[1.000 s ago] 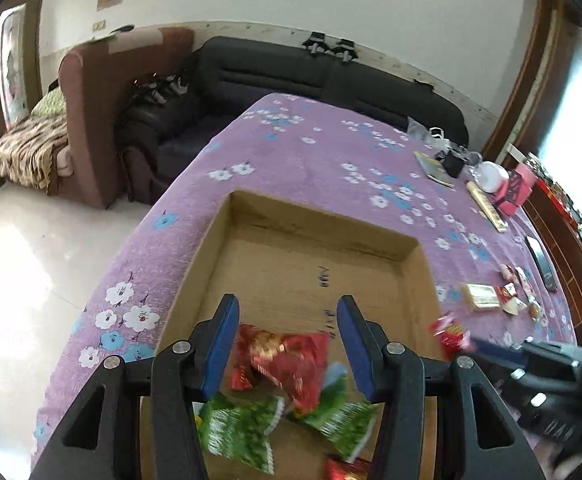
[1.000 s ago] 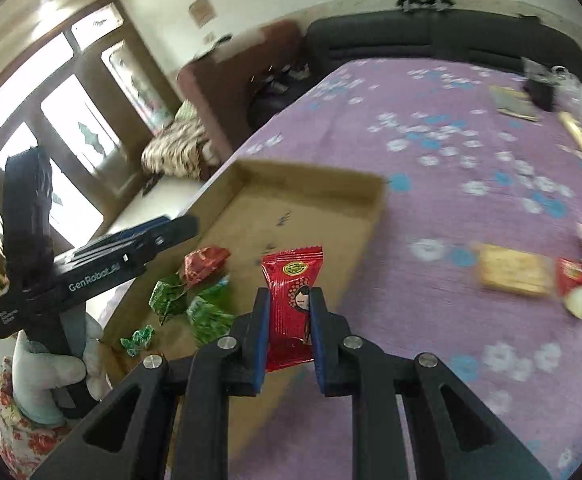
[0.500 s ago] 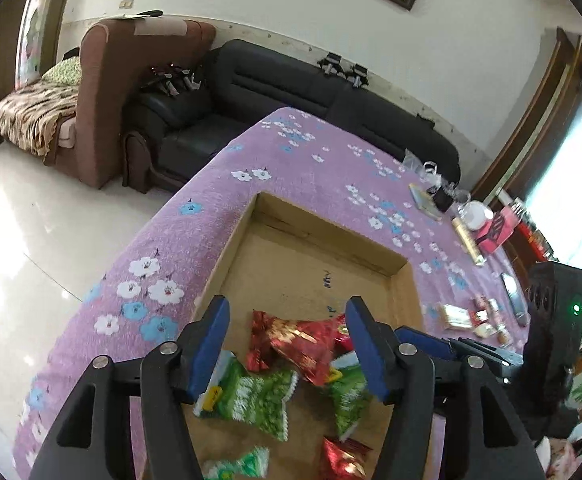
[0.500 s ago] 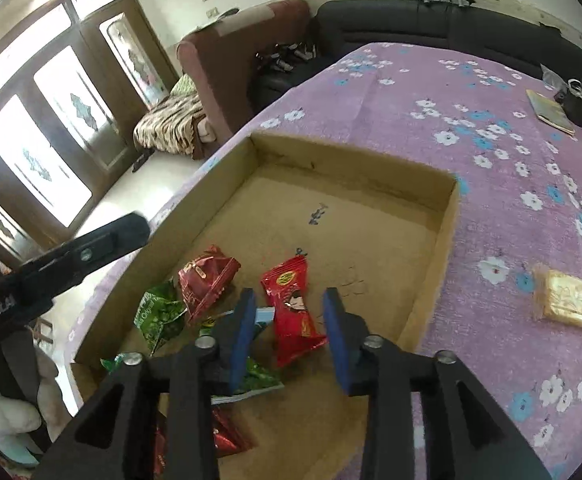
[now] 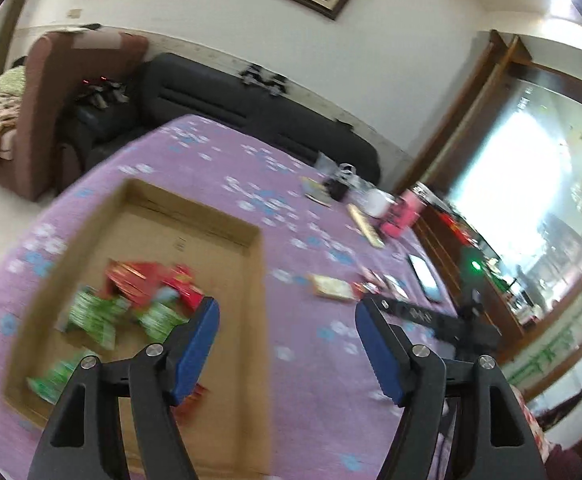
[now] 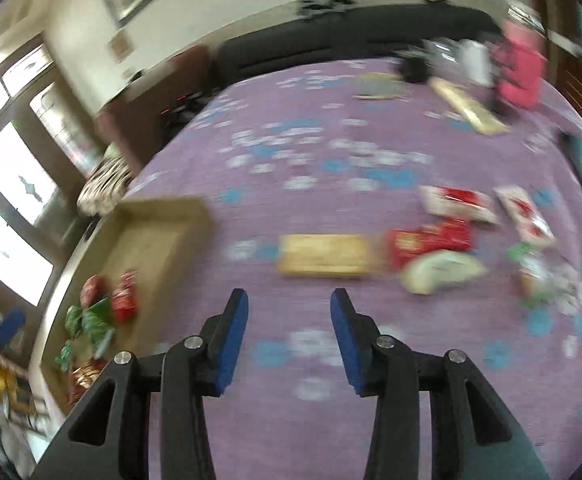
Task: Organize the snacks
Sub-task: 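Move the right tool to the white wafer packet while the left tool approaches the cream wafer bar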
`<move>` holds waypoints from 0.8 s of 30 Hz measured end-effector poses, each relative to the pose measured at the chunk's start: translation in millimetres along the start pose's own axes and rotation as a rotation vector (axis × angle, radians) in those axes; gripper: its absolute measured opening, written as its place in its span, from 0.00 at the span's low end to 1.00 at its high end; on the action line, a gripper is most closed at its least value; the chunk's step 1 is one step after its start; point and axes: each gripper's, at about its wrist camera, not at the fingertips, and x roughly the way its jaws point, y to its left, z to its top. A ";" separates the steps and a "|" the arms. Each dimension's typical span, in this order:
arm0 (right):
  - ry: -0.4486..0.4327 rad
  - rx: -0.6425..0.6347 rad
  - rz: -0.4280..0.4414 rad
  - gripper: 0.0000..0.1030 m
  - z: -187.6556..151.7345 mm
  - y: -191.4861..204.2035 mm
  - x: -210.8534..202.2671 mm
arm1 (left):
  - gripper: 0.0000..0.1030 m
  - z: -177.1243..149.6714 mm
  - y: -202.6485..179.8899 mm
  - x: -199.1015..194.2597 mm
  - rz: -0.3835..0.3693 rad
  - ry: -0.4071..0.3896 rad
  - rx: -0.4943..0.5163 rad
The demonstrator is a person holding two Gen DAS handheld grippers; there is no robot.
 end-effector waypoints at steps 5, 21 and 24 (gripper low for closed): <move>0.011 0.004 0.005 0.40 17.7 -13.6 15.1 | 0.72 -26.6 -20.4 21.4 -0.063 0.048 -0.058; 0.206 -0.105 -0.096 0.32 36.7 15.2 80.7 | 0.72 -42.4 -21.3 37.1 0.011 0.070 -0.037; 0.245 -0.124 -0.067 0.31 8.9 23.7 62.2 | 0.72 -44.1 -17.1 42.5 0.001 0.081 -0.048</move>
